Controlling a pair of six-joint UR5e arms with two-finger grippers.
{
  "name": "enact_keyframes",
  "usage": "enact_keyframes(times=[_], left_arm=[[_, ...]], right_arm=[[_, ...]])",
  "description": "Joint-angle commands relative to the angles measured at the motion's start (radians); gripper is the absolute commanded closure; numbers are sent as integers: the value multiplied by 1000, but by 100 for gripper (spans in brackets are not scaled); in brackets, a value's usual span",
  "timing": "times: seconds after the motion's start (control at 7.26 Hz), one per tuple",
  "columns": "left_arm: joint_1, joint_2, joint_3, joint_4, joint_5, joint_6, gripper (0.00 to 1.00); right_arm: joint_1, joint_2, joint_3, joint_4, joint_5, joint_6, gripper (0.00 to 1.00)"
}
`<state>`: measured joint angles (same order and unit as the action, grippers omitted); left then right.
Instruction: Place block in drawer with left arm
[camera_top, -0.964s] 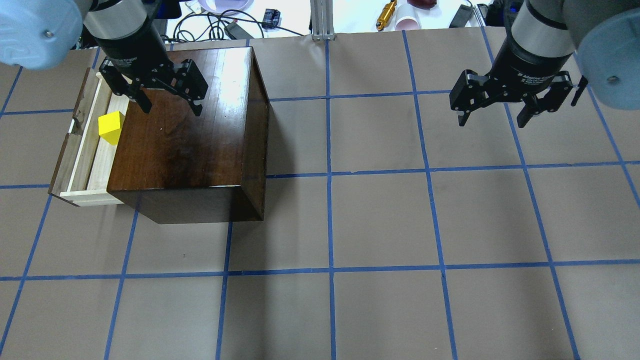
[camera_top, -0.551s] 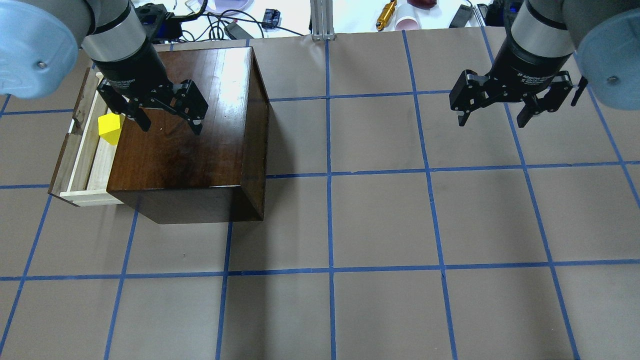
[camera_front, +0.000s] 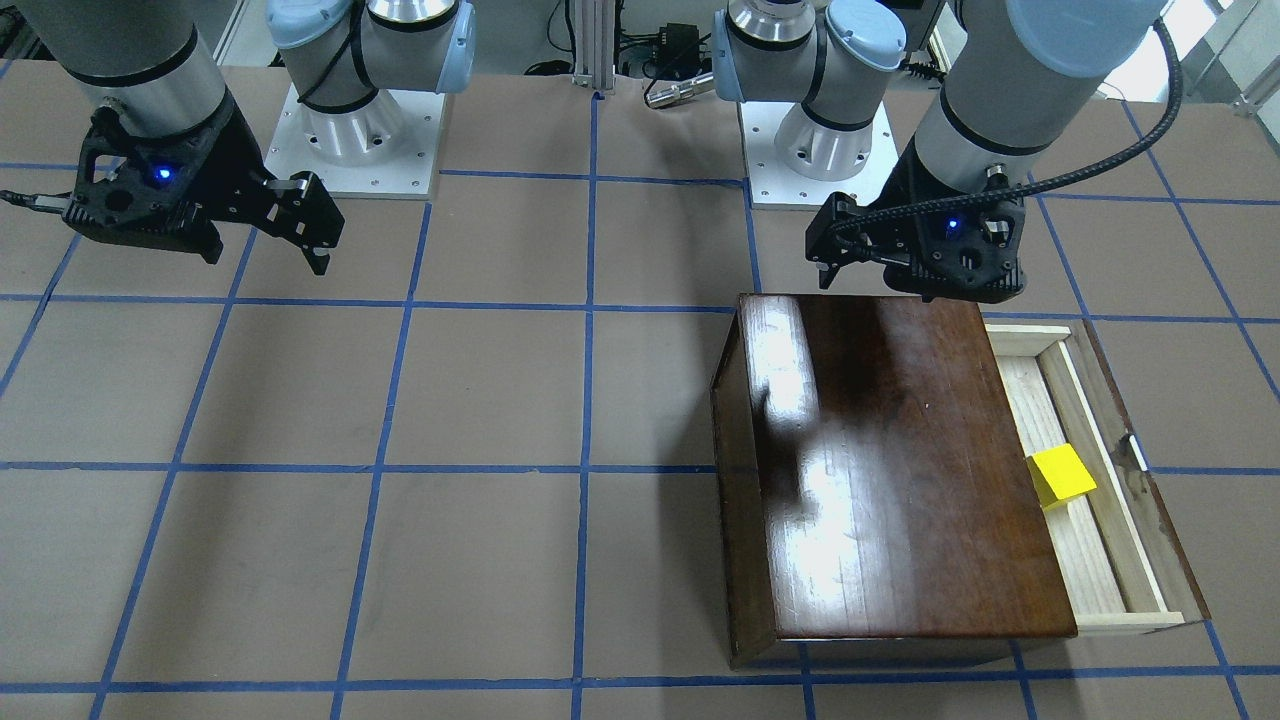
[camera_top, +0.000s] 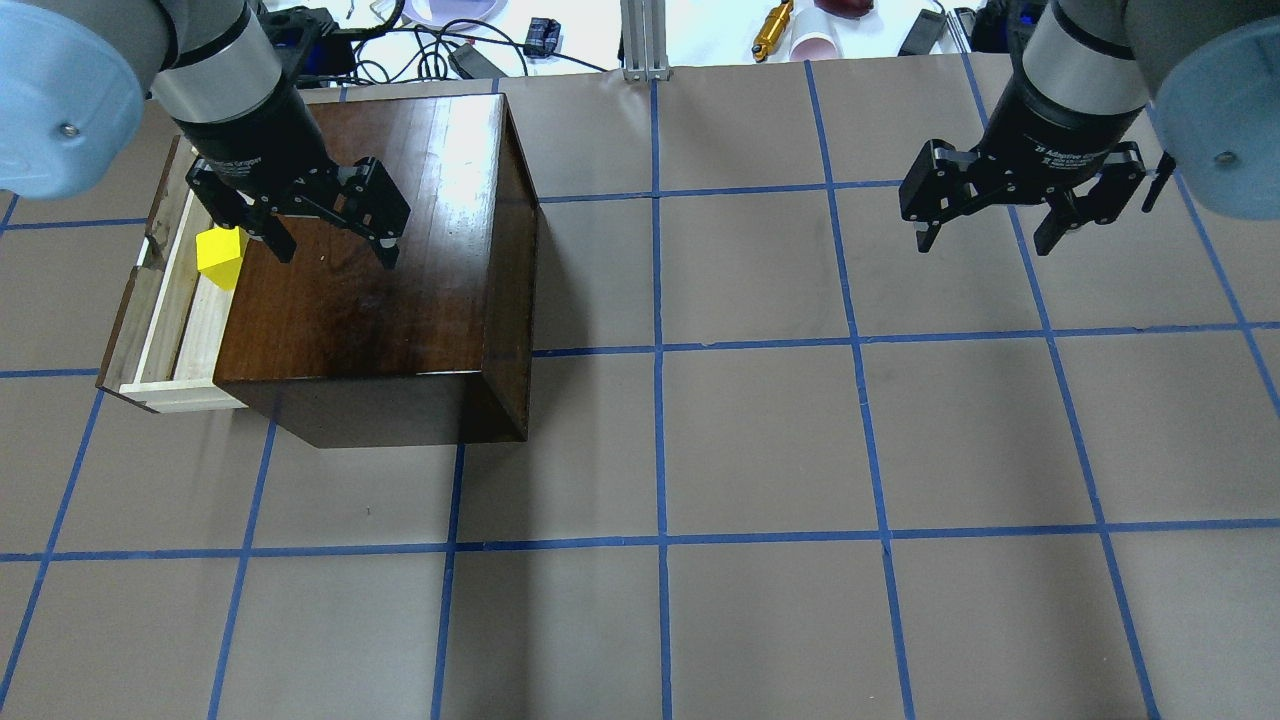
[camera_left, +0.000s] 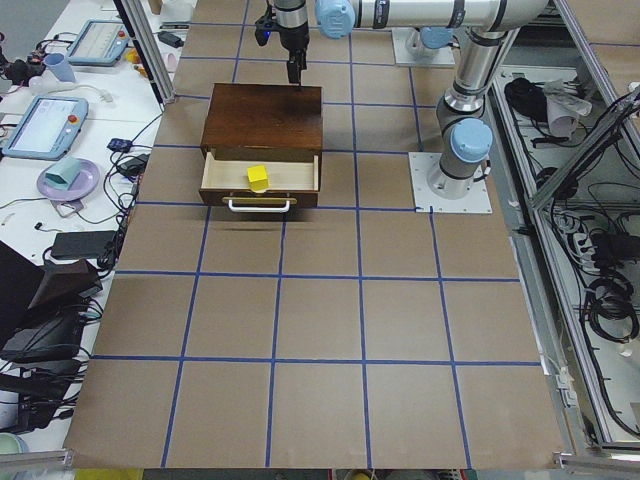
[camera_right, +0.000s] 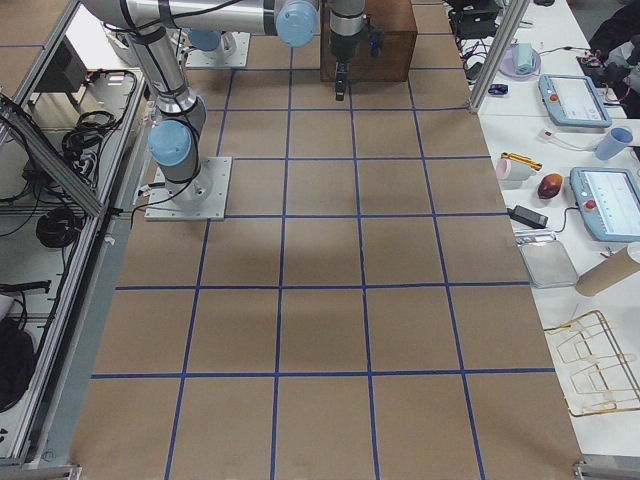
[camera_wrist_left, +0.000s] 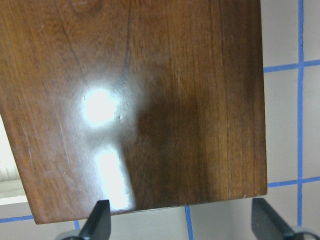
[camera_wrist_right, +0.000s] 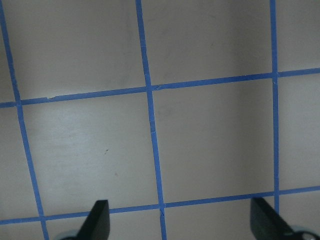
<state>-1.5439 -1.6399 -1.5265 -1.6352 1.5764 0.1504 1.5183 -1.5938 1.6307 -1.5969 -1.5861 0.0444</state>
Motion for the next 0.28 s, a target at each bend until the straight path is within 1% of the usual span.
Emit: enact_keyframes(times=[0.0,0.14], left_arm=[[1,0,2,0,0,0,0],[1,0,2,0,0,0,0]], right_arm=[[0,0,0,0,0,0,0],[0,0,0,0,0,0,0]])
